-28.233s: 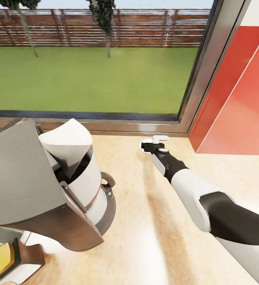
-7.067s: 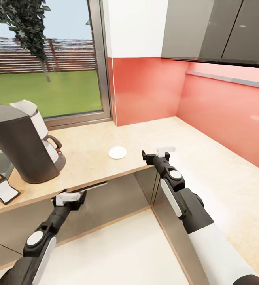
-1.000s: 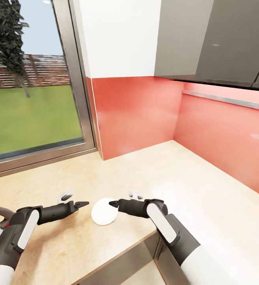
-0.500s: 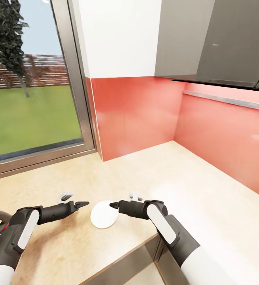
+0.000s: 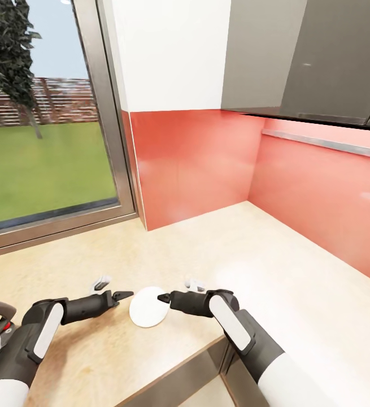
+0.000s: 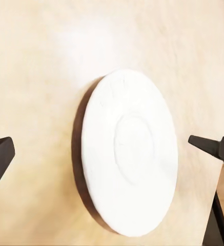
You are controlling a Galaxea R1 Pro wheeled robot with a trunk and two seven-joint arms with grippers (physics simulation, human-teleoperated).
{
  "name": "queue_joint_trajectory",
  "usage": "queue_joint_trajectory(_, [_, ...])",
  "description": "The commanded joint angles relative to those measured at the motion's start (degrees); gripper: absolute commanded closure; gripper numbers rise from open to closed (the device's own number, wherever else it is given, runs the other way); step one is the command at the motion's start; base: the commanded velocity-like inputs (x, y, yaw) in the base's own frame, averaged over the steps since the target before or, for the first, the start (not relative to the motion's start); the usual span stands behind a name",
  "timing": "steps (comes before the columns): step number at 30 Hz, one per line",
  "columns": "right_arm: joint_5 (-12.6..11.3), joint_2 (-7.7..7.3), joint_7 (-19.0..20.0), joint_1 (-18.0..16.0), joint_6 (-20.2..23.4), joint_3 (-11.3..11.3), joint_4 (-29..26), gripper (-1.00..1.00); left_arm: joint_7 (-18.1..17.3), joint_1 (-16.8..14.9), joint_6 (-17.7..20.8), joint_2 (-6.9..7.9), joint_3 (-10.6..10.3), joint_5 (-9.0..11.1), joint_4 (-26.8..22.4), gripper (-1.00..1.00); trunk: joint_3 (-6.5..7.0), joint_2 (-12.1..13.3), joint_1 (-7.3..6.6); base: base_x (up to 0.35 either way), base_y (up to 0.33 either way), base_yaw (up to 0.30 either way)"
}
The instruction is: Set up a coffee station on the kitchen countertop: keep the coffee maker on the countertop, move the bottle of coffee from the kitchen shelf to the counter next to the coffee maker, place a paper coffee filter on top of the coffee maker, put the saucer next to the coffee maker with the coffee cup on the saucer, and place the electric kettle next to the coffee maker.
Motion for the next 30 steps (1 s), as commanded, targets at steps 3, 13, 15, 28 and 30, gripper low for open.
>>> queue_joint_trajectory(3, [-0.67,0.33,-0.51,-0.05,0.1,0.13,1.35,-1.0,-0.54,-0.19,0.24,-0.04,0.23,-0.16,-0.03,-1.0,-0.12,-0.12,0.04,0.0,0.0,0.0])
queue_joint_trajectory(13, [-0.68,0.94,-0.33,0.28,0.05,0.46,4.1,-1.0,-0.58,-0.31,0.24,-0.15,0.74,-0.1,-0.06,-1.0,-0.12,-0.12,0.04,0.0,0.0,0.0])
queue_joint_trajectory(15, [-0.67,1.55,-0.32,0.25,0.03,0.43,4.36,-1.0,-0.58,-0.32,0.24,-0.19,0.79,-0.1,0.0,-1.0,-0.12,-0.12,0.04,0.0,0.0,0.0])
queue_joint_trajectory(28, [-0.69,2.29,-0.14,0.28,-0.07,0.49,5.95,-1.0,-0.58,-0.32,0.22,-0.22,0.77,2.07,0.03,-1.0,-0.12,-0.12,0.04,0.037,0.0,0.0])
queue_joint_trajectory(30, [-0.69,2.29,-0.14,0.25,-0.07,0.49,5.95,-1.0,-0.58,-0.27,0.23,-0.22,0.75,2.14,0.03,-1.0,-0.12,-0.12,0.04,0.056,0.0,0.0])
